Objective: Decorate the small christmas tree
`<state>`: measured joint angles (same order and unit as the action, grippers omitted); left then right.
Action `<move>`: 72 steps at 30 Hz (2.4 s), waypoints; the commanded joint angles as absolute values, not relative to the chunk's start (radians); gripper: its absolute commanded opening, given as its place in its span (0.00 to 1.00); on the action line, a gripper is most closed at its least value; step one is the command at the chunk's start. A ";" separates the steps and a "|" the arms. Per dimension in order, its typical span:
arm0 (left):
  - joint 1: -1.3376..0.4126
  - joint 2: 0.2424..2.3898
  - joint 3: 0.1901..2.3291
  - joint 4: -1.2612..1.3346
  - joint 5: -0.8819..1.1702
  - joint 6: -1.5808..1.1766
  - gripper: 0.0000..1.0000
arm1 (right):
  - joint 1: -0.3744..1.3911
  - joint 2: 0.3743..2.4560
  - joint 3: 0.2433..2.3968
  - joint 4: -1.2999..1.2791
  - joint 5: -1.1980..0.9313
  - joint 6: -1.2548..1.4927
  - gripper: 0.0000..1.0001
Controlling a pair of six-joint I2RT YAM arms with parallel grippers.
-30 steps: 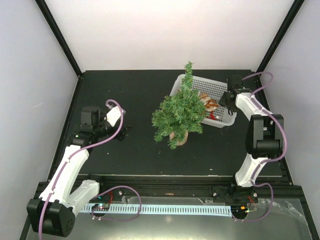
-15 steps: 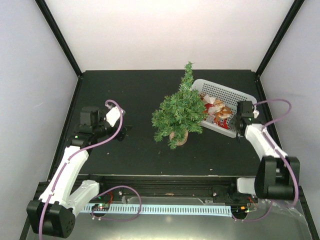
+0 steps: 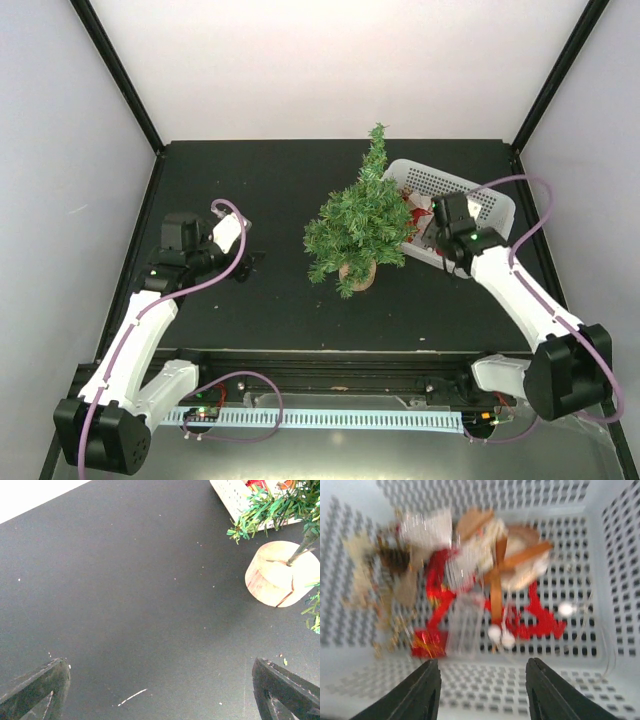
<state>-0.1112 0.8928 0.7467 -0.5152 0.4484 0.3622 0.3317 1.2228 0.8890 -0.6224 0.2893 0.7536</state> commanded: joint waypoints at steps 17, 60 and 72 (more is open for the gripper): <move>-0.105 0.901 0.747 -0.515 0.448 0.362 0.99 | -0.155 1.599 1.385 -0.633 0.207 0.628 0.87; -0.099 0.900 0.743 -0.500 0.457 0.358 0.99 | -0.181 1.490 1.013 -0.347 -0.267 0.695 0.77; -0.100 0.901 0.741 -0.501 0.455 0.363 0.99 | -0.124 1.653 1.301 -0.517 -0.330 0.443 0.79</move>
<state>-0.1055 0.9112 0.7414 -0.5140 0.4423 0.3626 -0.1459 1.5883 1.2633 -0.4438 -0.2695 0.5476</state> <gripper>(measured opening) 0.990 0.784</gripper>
